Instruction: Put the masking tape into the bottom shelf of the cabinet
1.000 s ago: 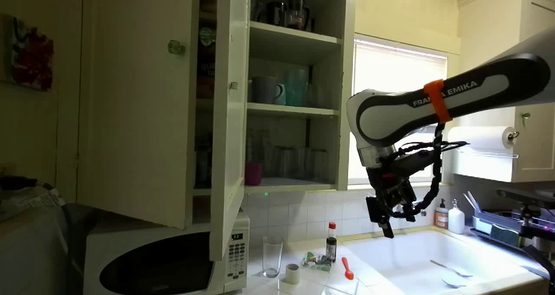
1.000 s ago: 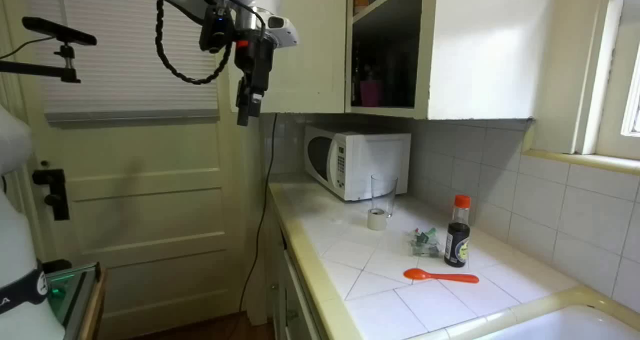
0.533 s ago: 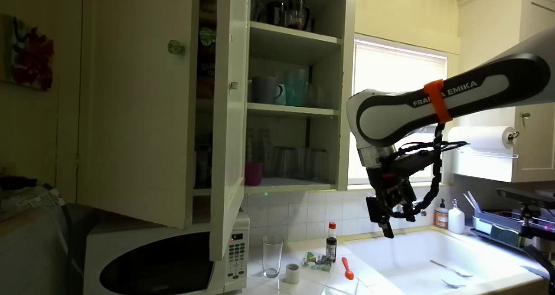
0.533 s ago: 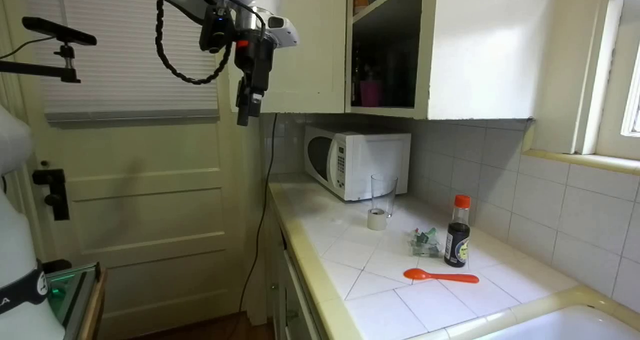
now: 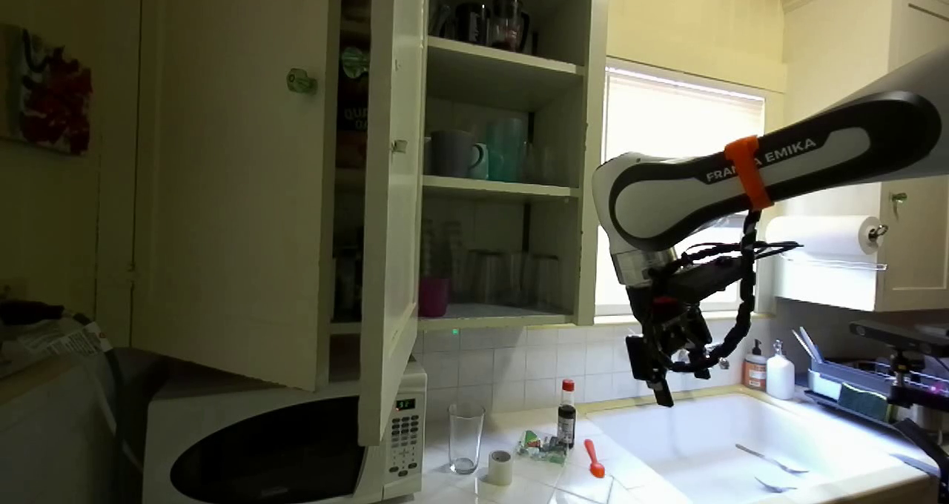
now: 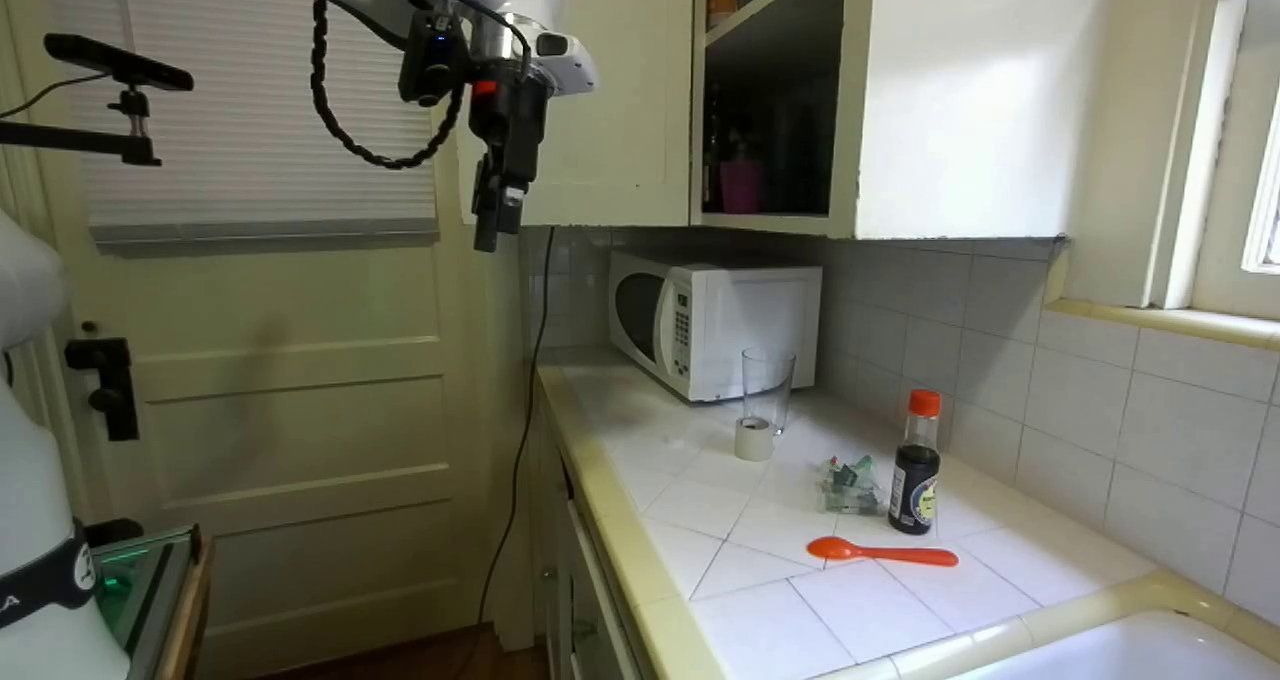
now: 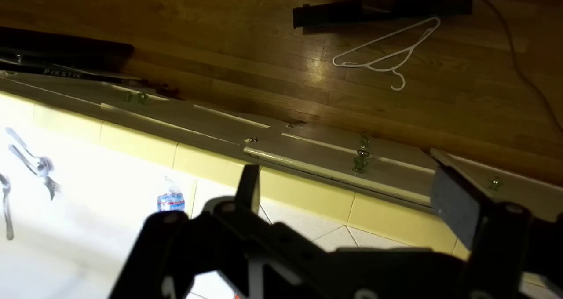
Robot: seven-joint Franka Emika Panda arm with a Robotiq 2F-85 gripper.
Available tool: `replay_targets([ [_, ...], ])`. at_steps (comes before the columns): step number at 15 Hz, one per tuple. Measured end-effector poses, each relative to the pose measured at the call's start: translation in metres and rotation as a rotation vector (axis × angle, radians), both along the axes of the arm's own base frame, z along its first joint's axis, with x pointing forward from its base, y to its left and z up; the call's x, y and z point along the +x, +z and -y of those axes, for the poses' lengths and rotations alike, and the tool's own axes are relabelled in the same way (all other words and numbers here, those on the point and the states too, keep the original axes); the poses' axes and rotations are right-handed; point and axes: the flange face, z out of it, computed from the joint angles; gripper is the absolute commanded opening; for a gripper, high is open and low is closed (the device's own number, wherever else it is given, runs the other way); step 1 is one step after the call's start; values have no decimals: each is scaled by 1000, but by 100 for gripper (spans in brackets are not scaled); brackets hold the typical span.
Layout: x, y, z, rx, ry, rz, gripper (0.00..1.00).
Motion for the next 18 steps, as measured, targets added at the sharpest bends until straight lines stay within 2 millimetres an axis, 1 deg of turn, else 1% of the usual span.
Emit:
replay_targets([
  [3,0,0,0,1,1,0,100],
  [4,1,0,1,-2,-23,11,100],
  [6,7,-2,4,4,-105,63,100],
  [8,19,-11,12,9,-195,132,100],
  [10,33,-25,22,16,-277,189,100],
  [12,45,-42,31,44,-307,200,100],
  [16,71,-86,48,68,-349,188,100],
  [18,80,-110,54,64,-369,147,100],
])
